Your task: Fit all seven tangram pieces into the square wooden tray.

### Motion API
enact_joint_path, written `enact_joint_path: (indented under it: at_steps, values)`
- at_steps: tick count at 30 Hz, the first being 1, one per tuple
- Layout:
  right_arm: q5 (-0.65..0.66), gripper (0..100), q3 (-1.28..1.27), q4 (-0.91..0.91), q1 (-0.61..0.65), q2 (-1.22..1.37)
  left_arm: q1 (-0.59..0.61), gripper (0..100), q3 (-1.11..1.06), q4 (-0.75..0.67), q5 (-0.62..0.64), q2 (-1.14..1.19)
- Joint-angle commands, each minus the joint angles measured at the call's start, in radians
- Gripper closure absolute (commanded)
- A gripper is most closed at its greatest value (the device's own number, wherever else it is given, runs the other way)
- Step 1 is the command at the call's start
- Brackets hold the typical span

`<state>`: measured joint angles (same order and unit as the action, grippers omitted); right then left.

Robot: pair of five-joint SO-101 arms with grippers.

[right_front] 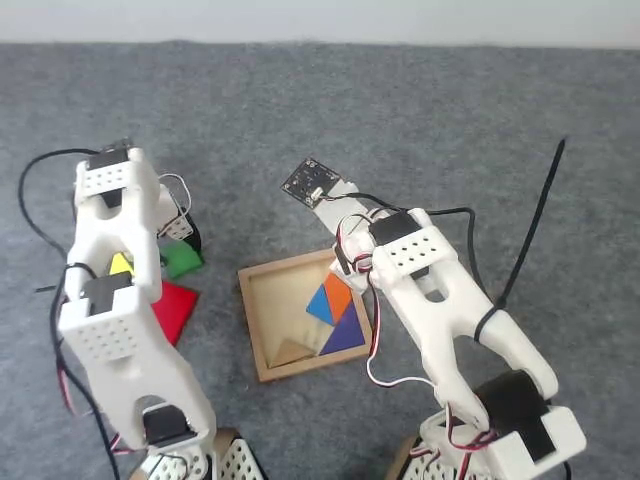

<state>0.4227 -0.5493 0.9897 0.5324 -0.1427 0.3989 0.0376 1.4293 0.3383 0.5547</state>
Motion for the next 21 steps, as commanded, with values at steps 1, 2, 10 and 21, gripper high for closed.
enact_joint_path:
  at_steps: [1, 2, 10, 21]
  values:
    - [-0.012, 97.6, 0.003, -0.016, 0.002, -0.008, 0.005, 88, 0.001, 0.005, -0.008, -0.006]
    - [-0.012, 97.6, 0.003, -0.016, 0.002, -0.008, 0.006, 88, -0.002, 0.014, -0.008, -0.026]
    - [-0.012, 97.6, 0.003, -0.016, 0.002, -0.008, 0.005, 88, -0.087, 0.020, -0.008, -0.183]
    - [-0.012, 97.6, 0.003, -0.016, 0.002, -0.008, 0.012, 88, -0.134, -0.035, -0.035, -0.192]
